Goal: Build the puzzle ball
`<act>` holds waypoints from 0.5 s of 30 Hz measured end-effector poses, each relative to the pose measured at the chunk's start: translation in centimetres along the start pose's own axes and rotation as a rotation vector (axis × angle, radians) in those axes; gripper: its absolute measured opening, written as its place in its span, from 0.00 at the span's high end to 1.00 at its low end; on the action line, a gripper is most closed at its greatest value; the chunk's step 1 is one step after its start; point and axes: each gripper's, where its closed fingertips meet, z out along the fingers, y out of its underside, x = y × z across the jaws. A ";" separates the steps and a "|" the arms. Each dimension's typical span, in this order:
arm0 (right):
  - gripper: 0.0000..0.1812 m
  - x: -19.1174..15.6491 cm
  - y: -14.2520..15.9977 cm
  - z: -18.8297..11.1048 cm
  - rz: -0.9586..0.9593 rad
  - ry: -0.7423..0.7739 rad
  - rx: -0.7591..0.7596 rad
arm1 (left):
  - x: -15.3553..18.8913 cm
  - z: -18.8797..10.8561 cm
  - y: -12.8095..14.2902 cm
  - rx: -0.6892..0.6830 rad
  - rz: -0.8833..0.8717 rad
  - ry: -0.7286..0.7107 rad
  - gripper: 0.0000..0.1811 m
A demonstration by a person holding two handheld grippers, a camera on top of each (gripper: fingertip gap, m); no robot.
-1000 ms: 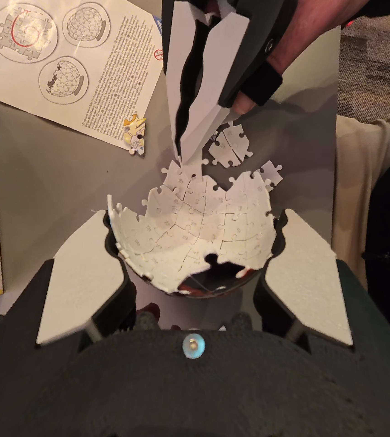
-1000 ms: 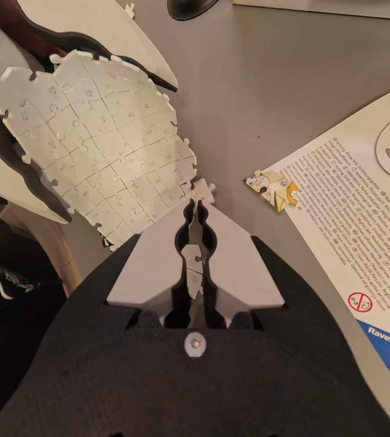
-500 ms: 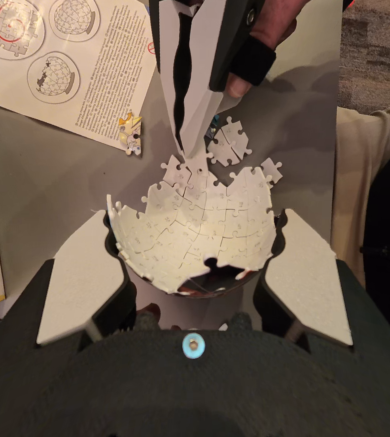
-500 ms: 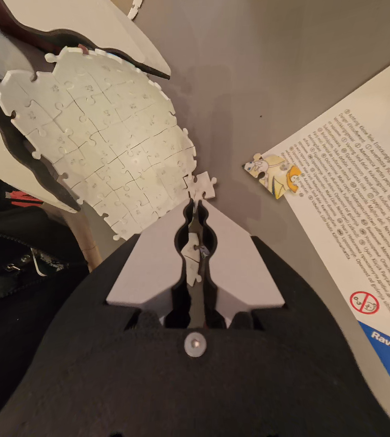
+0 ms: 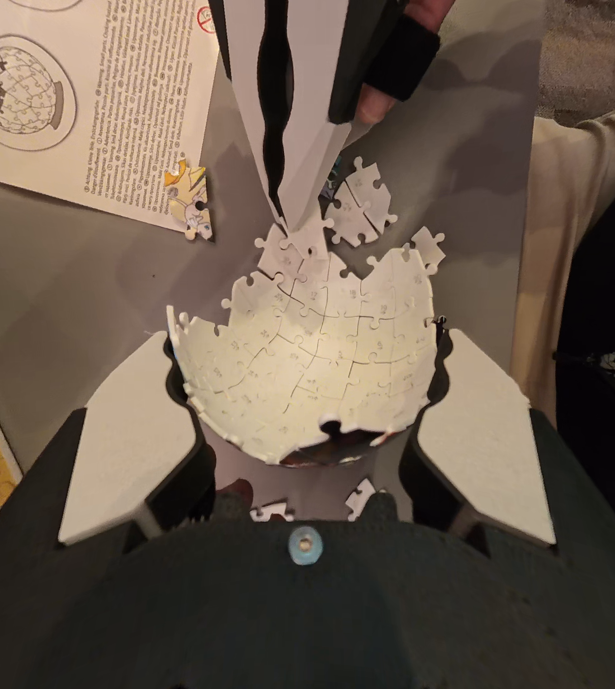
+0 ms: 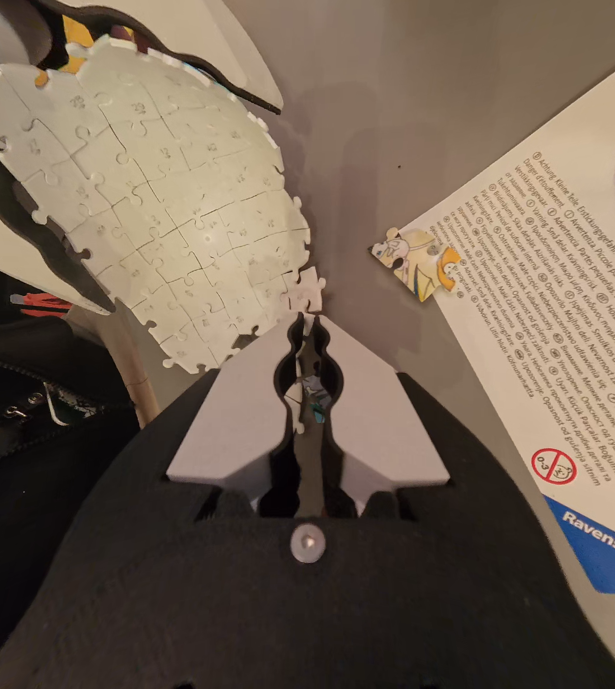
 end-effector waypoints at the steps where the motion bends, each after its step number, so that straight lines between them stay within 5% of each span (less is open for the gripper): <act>1: 0.98 0.1 0.0 0.0 -0.004 0.003 -0.001 | 0.0 0.0 -0.1 -0.015 0.005 0.007 0.30; 15: 0.98 0.3 0.6 -0.5 -0.023 -0.033 -0.023 | -0.3 0.5 -0.9 -0.144 0.081 0.037 0.30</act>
